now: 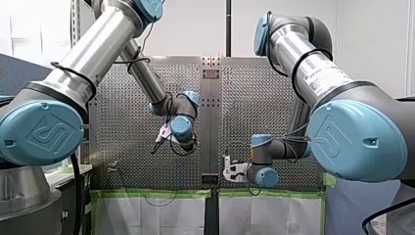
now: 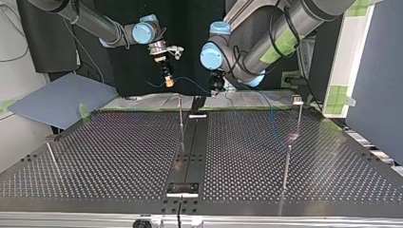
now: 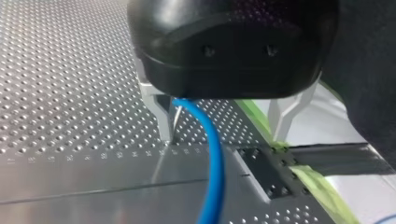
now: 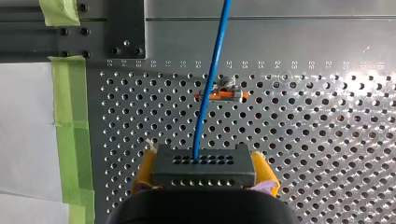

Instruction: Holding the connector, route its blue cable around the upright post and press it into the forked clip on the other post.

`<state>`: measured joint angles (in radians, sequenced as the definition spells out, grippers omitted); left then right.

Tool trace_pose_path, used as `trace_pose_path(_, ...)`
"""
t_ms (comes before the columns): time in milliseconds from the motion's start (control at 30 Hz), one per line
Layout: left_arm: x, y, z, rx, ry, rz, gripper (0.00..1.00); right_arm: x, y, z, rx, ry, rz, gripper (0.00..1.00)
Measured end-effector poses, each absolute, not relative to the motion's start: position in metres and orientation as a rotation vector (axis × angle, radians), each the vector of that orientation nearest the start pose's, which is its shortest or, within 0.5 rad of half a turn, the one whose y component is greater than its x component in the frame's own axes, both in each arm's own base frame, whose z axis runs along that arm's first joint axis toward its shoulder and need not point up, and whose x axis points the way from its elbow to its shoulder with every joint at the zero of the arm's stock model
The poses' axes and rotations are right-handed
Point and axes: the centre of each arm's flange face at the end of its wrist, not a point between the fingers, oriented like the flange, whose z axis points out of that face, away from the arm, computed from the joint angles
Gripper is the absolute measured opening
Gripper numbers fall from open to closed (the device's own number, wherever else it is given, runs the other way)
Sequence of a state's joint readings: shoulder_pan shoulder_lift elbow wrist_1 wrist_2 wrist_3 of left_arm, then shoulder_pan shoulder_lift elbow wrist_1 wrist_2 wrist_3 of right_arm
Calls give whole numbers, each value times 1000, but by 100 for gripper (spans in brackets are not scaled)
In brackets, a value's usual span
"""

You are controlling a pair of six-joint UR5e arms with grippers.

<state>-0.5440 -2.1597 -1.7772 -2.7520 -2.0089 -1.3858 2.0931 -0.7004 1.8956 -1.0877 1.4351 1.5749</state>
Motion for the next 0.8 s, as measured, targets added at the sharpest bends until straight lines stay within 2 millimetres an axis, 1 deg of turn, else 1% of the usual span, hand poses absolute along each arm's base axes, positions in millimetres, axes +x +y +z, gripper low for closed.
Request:
trace_pose_path(167, 425, -368, 103, 409, 1908, 143, 100, 405, -409, -38, 1776, -892, 1609, 4)
trace_pose_path(433, 423, -371, 80, 401, 1945, 85, 100, 401, -411, -39, 1778, -905, 1597, 4)
trace_pose_path(567, 426, -370, 77, 390, 1949, 65, 100, 398, -415, -39, 1770, -911, 1592, 4)
trace_pose_path(800, 427, -370, 66, 390, 1963, 34, 100, 392, -424, -37, 1755, -921, 1585, 4)
